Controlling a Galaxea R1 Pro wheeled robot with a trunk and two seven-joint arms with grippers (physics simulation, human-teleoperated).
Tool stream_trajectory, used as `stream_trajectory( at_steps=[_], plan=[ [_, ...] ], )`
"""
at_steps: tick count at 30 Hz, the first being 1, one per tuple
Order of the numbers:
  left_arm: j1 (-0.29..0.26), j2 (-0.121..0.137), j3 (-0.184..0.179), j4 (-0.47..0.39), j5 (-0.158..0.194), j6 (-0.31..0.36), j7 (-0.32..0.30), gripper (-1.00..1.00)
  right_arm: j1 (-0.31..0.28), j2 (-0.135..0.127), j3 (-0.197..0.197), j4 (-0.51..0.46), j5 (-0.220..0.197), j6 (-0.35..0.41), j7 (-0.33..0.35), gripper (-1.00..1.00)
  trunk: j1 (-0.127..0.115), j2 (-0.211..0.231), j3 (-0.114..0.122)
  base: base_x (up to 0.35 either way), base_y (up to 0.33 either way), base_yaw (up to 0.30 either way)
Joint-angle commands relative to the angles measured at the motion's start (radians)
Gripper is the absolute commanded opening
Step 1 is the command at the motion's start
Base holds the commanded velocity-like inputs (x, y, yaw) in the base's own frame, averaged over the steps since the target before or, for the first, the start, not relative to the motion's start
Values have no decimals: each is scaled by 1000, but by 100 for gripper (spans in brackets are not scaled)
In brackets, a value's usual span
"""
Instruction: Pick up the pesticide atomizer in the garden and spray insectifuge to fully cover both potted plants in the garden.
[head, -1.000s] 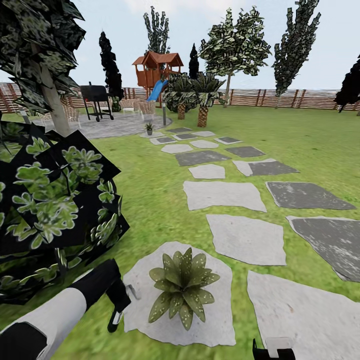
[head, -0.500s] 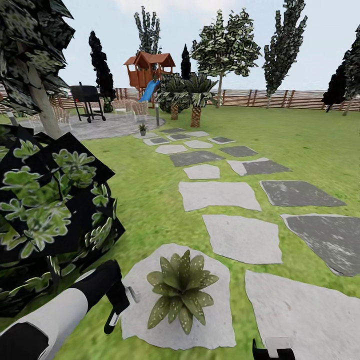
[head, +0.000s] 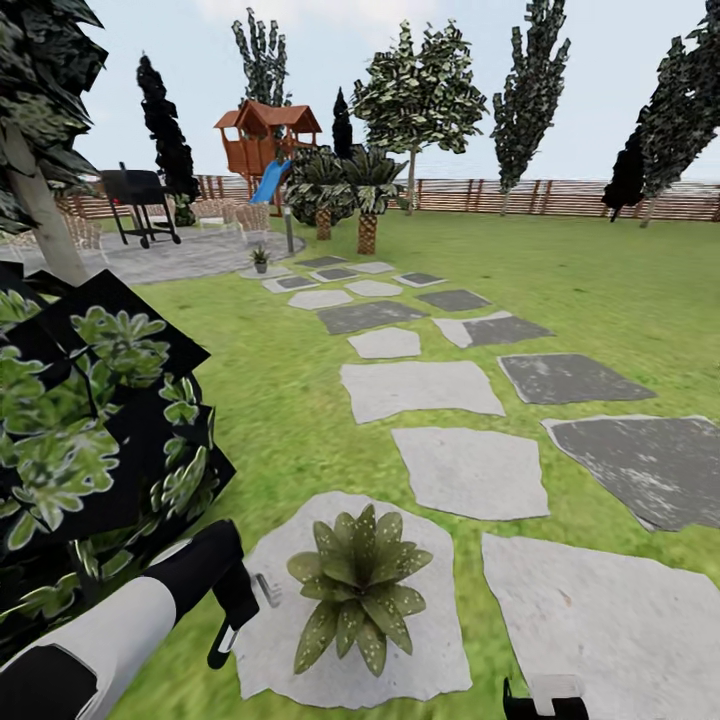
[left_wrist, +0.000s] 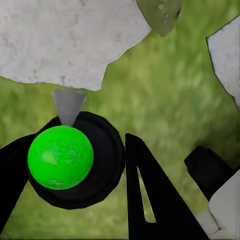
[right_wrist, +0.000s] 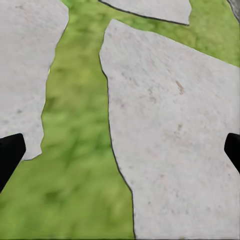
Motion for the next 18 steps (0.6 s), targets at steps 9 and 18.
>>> stream_trajectory(
  at_steps=[9, 18],
  plan=[
    [0, -3, -2, -4, -6, 0, -7, -100, -1, 25, -4, 1, 13, -1, -7, 100, 0, 0, -1, 68, 50, -94],
    [1, -1, -3, -4, -6, -1, -5, -100, -1, 25, -4, 0, 13, -1, -7, 100, 0, 0, -1, 0, 0, -62]
  ],
)
